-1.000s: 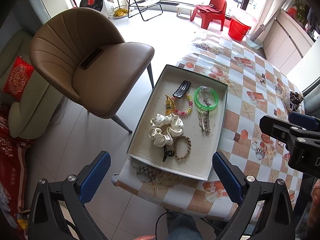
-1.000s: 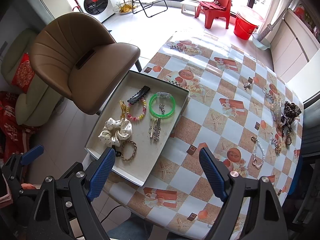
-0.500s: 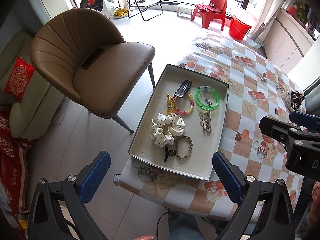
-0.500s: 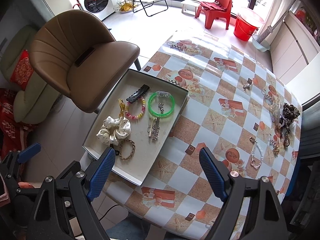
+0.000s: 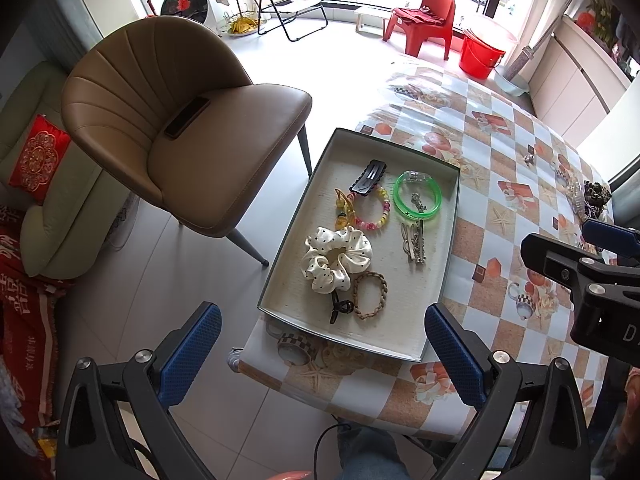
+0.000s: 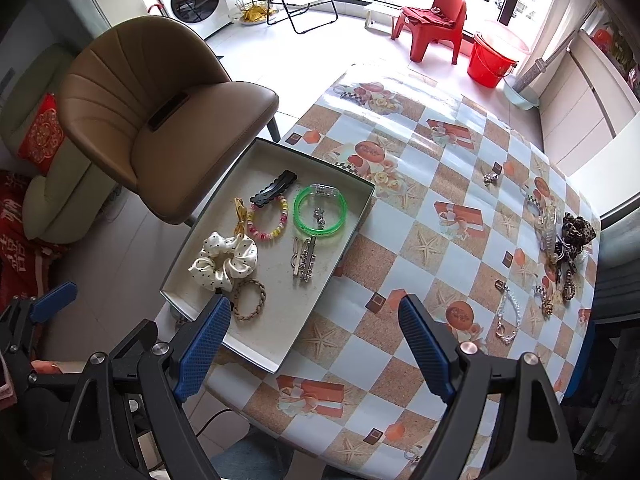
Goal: Organize jewelry
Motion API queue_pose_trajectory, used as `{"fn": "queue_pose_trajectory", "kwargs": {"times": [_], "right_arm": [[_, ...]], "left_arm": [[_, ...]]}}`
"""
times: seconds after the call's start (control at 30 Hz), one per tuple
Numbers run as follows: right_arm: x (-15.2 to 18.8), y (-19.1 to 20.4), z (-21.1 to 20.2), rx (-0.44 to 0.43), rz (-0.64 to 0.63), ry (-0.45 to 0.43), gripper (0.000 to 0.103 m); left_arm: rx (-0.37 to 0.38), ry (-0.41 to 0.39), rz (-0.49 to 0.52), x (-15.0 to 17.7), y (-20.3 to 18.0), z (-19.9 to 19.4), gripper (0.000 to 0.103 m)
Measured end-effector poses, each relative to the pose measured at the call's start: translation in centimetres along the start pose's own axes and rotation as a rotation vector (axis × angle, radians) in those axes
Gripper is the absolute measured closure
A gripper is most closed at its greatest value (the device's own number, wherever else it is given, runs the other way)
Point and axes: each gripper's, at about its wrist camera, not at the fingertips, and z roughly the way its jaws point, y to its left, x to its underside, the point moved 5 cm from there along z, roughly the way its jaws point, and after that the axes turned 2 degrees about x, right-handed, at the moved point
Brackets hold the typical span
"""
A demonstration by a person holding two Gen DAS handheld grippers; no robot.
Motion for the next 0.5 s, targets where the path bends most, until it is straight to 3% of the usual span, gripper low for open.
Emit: {"fn": "queue_pose_trajectory", "kwargs": {"times": [0.5], "right_arm": [[0.0, 0.04, 0.03, 0.001, -0.001, 0.001, 0.015]], "left_arm": [[-0.003, 0.001, -0.004, -0.06, -0.03, -0.05, 0.0]]}}
